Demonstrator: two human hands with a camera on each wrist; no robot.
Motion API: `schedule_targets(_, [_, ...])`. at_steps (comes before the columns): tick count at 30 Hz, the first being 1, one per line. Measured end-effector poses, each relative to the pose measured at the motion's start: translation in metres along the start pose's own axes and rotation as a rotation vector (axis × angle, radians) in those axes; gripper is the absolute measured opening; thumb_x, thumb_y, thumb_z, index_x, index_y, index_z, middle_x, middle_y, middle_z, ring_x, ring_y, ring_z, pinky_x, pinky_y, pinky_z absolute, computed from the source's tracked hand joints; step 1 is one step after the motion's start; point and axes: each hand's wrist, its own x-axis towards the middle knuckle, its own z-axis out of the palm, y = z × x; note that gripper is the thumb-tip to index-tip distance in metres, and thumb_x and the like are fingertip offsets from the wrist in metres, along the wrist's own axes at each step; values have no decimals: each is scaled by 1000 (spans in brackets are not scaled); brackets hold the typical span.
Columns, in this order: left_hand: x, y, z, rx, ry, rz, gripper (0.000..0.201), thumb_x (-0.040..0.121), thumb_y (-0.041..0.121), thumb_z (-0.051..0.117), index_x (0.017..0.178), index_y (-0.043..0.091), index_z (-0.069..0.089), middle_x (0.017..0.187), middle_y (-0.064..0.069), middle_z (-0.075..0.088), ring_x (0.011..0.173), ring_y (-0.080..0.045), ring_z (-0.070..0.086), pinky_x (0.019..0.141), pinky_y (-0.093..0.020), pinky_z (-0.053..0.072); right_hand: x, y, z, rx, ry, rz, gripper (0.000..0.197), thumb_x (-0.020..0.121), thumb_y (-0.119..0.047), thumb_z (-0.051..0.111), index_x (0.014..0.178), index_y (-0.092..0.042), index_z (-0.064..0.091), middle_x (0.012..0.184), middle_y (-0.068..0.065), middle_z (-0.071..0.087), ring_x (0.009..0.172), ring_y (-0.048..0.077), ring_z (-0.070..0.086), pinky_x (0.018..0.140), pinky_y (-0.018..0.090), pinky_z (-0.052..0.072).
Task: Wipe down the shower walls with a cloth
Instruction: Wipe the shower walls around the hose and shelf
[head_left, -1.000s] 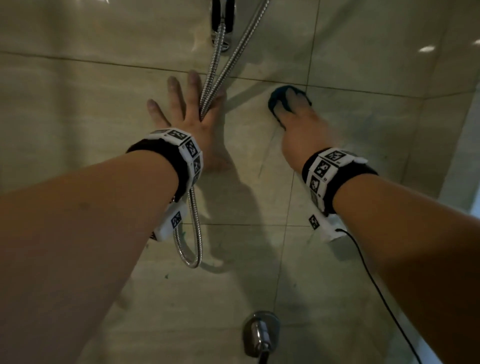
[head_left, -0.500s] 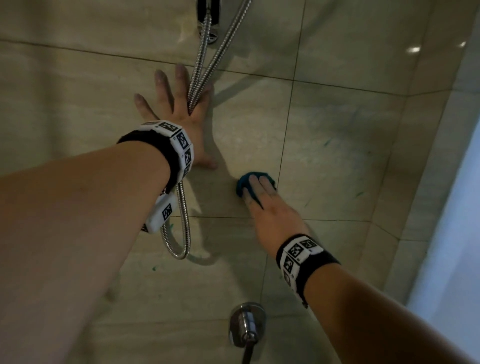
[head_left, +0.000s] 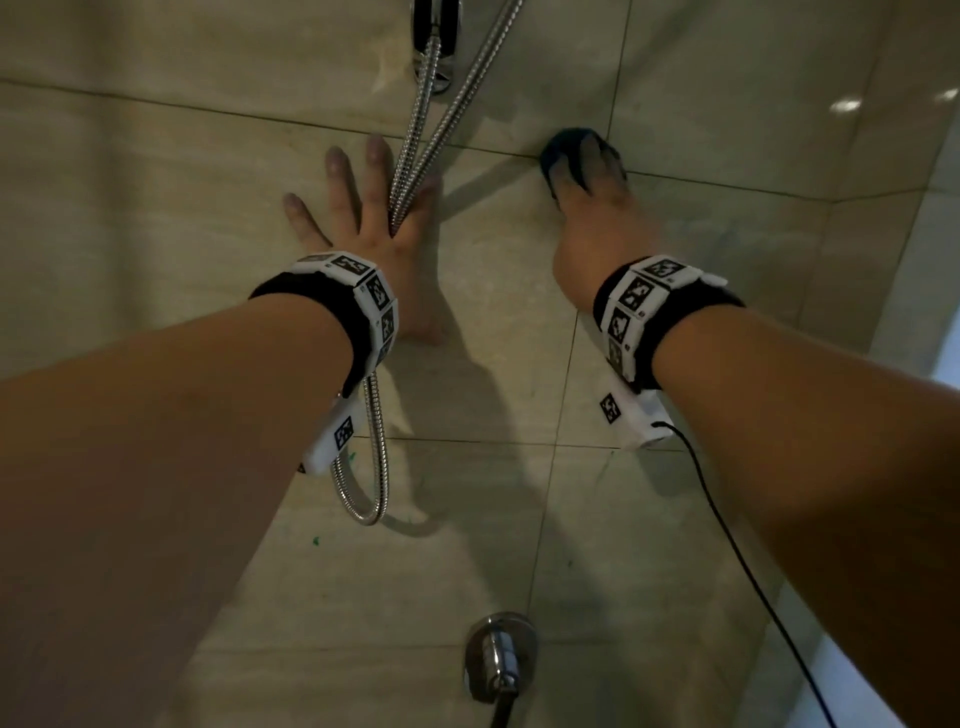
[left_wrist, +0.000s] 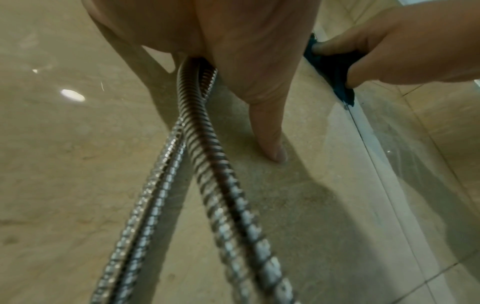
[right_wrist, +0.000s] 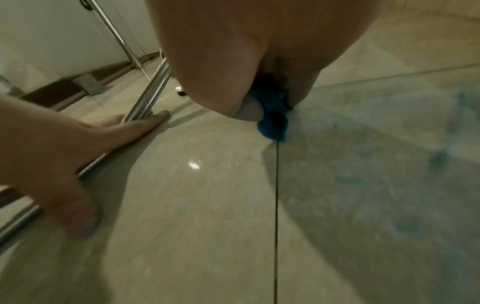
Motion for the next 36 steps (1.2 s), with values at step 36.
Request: schedule_targets(36, [-1, -6, -4, -40, -103, 18, 165, 42, 87, 81, 150, 43, -35, 158, -10, -49, 147, -46, -40, 113, -81, -7, -35, -23, 33, -19, 8, -170, 89, 88, 4, 45, 165, -18, 8, 172, 8, -9, 158, 28, -7, 128, 41, 14])
